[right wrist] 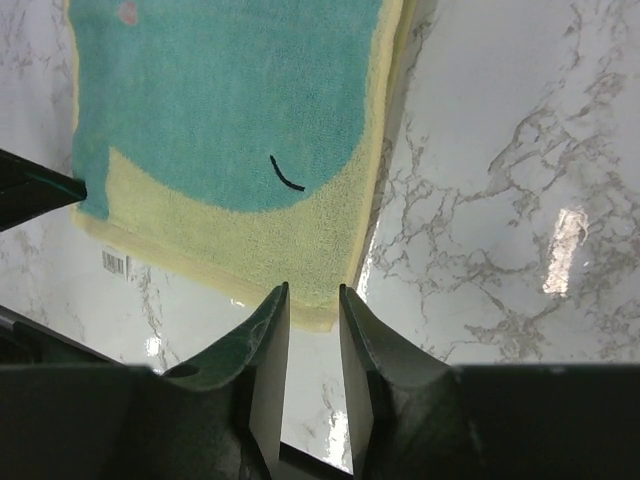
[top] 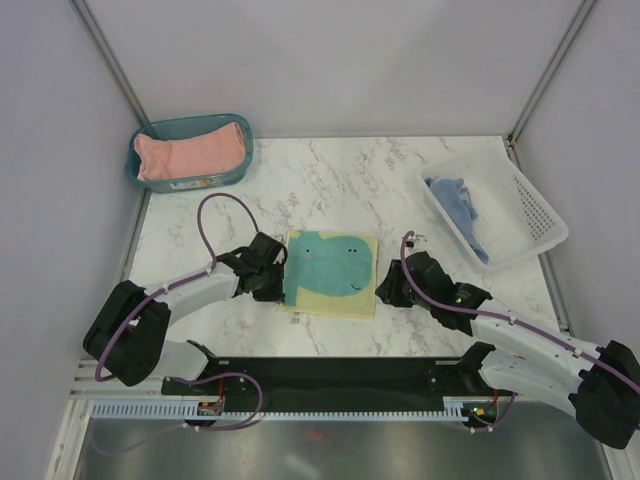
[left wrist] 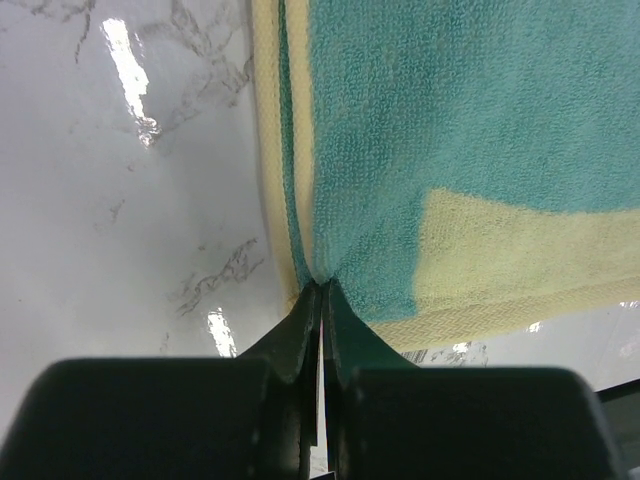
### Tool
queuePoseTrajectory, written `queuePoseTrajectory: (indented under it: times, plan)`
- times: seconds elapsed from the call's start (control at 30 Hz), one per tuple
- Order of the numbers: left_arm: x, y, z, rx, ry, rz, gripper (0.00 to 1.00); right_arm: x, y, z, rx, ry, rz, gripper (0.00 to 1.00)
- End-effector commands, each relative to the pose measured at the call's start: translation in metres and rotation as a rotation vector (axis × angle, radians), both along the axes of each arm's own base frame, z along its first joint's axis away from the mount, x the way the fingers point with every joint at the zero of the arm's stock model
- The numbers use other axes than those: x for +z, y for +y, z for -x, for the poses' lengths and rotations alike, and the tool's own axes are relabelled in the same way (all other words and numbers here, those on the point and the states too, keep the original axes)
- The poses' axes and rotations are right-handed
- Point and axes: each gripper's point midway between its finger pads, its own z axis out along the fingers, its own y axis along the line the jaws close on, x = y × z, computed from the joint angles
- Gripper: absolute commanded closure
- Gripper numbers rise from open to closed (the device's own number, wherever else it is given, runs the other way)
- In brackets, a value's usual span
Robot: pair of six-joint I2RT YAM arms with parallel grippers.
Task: Fold and stack the towels
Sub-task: Fold the towel
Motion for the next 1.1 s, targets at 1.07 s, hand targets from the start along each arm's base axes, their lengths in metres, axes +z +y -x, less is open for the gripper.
queuePoseTrajectory:
  times: [1.07]
  plan:
    - [-0.005,0.021,0.009,0.040,0.029,0.006,0.70,0.029,0.026,-0.023,-0.106,-0.128,-0.071,0.66]
